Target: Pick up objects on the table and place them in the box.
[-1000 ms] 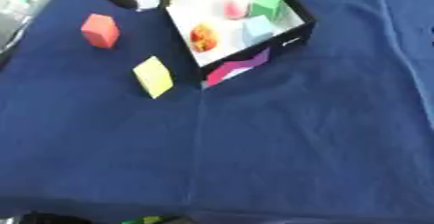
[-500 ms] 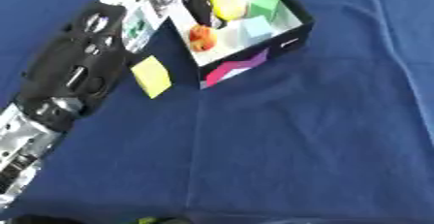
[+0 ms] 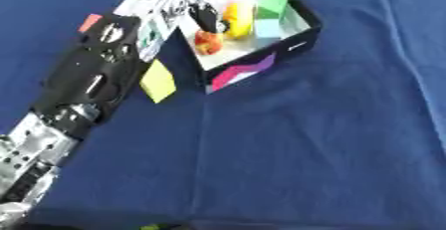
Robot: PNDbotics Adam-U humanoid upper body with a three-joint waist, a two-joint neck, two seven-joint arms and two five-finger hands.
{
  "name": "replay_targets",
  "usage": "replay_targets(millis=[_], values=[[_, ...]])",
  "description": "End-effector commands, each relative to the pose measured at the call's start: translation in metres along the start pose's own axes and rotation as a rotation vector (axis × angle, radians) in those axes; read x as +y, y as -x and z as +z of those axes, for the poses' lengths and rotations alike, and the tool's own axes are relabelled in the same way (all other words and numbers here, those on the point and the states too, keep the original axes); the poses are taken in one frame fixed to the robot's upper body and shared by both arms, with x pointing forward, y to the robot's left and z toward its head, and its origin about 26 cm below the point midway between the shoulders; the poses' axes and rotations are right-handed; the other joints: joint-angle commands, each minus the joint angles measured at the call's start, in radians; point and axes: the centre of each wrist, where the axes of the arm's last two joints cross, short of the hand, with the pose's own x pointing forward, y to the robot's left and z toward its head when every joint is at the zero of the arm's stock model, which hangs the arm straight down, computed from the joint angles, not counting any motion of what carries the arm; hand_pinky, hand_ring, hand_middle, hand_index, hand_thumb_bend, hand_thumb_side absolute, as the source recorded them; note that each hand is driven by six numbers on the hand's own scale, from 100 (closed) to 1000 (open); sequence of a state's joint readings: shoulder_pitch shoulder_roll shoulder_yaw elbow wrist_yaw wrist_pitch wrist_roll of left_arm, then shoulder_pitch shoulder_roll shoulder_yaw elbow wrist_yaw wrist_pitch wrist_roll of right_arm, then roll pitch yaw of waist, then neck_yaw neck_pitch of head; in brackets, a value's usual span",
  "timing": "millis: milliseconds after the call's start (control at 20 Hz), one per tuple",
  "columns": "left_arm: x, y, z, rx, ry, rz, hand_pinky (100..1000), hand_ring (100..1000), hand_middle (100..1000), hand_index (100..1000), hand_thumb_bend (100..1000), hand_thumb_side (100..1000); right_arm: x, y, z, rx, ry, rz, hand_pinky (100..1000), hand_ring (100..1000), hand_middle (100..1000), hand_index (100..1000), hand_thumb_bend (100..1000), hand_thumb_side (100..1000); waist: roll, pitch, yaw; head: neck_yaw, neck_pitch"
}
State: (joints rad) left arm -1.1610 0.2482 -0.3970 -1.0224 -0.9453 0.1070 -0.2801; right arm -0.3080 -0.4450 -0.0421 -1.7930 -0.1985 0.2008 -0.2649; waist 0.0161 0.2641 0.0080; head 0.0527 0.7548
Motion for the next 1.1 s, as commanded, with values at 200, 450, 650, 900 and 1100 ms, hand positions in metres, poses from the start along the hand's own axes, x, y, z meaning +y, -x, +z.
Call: replay_targets(millis=[200, 450, 650, 900, 1100], values=[[0.023, 0.006, 0.008, 0.017, -0.088, 0.059, 815, 759, 708, 824, 201, 100, -0.003, -0.008, -0.003, -0.029, 0.001, 0.01, 838, 831, 761, 846, 100, 780, -0.014, -0.027, 0.003, -0.001, -0.006], [0.042, 0.025, 0.033, 0.028, -0.138, 0.177, 784, 730, 662, 781, 100, 100, -0.006, -0.009, -0.003, -0.032, 0.006, 0.016, 838, 831, 761, 846, 100, 779, -0.007, -0.027, 0.007, -0.016, -0.004], [0.062, 0.058, 0.062, 0.051, -0.139, 0.279, 799, 748, 681, 792, 100, 109, -0.008, -0.009, -0.003, -0.034, 0.014, 0.022, 838, 830, 761, 845, 100, 777, -0.003, -0.026, 0.013, -0.047, -0.008], [0.085, 0.093, 0.098, 0.072, -0.131, 0.292, 812, 764, 710, 801, 100, 178, -0.01, -0.008, -0.002, -0.033, 0.021, 0.032, 838, 830, 761, 846, 100, 778, -0.001, -0.024, 0.02, -0.073, -0.009], [0.097, 0.12, 0.123, 0.11, -0.123, 0.304, 821, 772, 714, 806, 100, 197, -0.012, -0.009, -0.002, -0.037, 0.029, 0.034, 838, 831, 761, 846, 100, 778, 0.0, -0.021, 0.023, -0.083, -0.014]])
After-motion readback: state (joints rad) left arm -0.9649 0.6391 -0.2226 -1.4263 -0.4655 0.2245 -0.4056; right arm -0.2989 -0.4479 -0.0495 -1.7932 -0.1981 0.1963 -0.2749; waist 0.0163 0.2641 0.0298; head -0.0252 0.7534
